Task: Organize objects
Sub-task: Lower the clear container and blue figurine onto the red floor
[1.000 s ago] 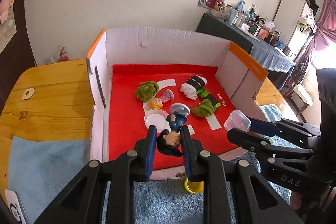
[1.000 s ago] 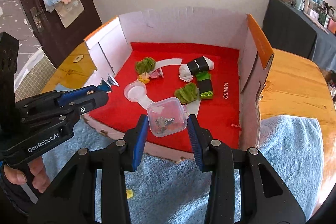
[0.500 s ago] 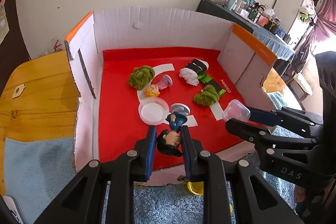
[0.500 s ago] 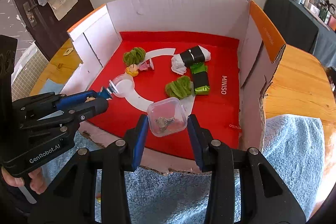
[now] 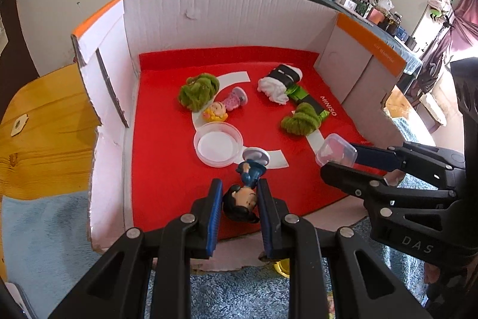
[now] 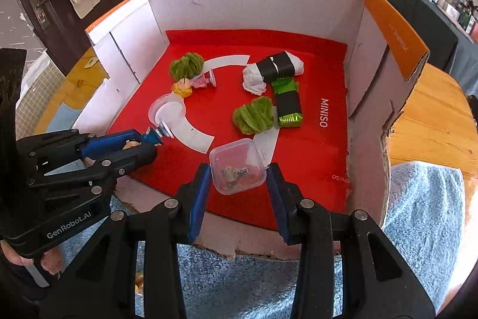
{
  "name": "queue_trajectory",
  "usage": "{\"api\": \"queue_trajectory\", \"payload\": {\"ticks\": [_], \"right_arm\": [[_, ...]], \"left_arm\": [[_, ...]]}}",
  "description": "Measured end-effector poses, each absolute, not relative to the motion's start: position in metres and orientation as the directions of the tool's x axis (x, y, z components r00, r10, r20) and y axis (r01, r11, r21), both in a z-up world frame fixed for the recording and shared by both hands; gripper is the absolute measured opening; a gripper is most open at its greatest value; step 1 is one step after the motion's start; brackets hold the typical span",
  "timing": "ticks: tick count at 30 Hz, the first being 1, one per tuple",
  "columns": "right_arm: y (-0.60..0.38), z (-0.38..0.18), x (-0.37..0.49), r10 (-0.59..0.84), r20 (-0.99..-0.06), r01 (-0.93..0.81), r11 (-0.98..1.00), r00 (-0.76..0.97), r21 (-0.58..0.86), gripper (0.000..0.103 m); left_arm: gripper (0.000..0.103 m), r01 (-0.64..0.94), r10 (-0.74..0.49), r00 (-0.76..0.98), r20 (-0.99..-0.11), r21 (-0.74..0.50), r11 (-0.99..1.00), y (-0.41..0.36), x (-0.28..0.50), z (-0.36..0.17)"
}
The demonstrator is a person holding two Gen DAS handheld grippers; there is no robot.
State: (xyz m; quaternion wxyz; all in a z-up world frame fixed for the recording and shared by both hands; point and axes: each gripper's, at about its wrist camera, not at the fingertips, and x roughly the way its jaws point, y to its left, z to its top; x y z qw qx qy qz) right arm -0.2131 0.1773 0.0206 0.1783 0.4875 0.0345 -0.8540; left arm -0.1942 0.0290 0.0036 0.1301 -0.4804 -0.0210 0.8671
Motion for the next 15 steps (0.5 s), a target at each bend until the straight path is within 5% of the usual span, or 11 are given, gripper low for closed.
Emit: {"api": "queue_trajectory", "payload": {"ticks": [15], "right_arm": [[0.181, 0.014, -0.225, -0.257, -0.844, 0.308, -0.944, -0.471, 0.116, 0.037]], "left_arm": [[0.024, -0.191, 0.243, -0.5, -0.831, -0.167, -0.967, 0.024, -0.206, -0.001]]}}
